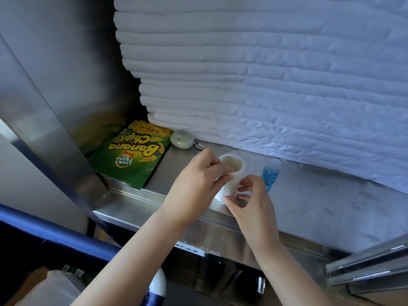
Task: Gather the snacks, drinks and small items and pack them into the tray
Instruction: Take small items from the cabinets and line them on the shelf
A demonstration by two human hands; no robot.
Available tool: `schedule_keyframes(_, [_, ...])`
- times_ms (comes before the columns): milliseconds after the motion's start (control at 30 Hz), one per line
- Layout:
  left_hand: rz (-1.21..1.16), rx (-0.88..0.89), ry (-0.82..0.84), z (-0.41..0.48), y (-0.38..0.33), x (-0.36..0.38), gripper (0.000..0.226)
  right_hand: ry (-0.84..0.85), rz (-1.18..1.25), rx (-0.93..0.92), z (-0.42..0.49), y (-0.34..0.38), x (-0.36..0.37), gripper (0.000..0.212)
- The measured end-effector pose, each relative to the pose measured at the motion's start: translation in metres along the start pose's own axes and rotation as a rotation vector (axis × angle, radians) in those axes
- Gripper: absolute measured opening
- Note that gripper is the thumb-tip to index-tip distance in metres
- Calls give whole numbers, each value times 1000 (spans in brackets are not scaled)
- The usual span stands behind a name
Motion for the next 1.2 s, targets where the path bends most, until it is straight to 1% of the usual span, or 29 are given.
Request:
schedule_keyframes(133, [21,4,-19,1,0,-2,13,57,-84,16,5,-2,6,47])
schedule_keyframes(233, [70,9,-22,3,1,-6,12,76,-90,24,4,3,2,51])
schedule_keyframes(300, [108,-2,-38,4,5,-14,12,-14,-144,-68,2,16,-18,53])
schedule_keyframes(367, [156,-18,-61,5,11,-22,16,-161,-188,-157,3,23,-46,40])
schedule_keyframes(433, [203,-33,-83,6,17,-30,19,-276,-181,-169,8,18,-72,28])
schedule_keyframes(500, [233,-45,-95,8,23,-34,19,-305,-184,-140,16,10,-85,29])
schedule_keyframes(600, [273,-53,-89,9,29,-33,17,-231,-191,-76,26,-1,-81,36])
schedule_keyframes(733, [298,-71,-74,9,35,-25,11,-183,-156,-67,31,-8,-75,31])
schedule_keyframes(833, [273,-86,-98,7,40,-24,11,-128,52,11,36,-24,-72,45])
schedule_keyframes(933, [264,-112,-115,6,43,-24,9,-23,237,21,44,-32,-62,43])
schedule_keyframes(1067, [249,-114,-123,7,42,-24,11,67,263,-1,52,-31,-58,46])
schedule_keyframes(1200, [236,-102,-128,7,40,-26,12,74,286,4,53,-37,-60,43])
Point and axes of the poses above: each hand's wrist, its own z-axis towards the middle knuckle, its own x-axis out of the palm, y = z × x, the point moved 10 cm from there along z, towards the middle knuckle, and after that the axes turned 11 degrees about y, right-handed, at the moved point
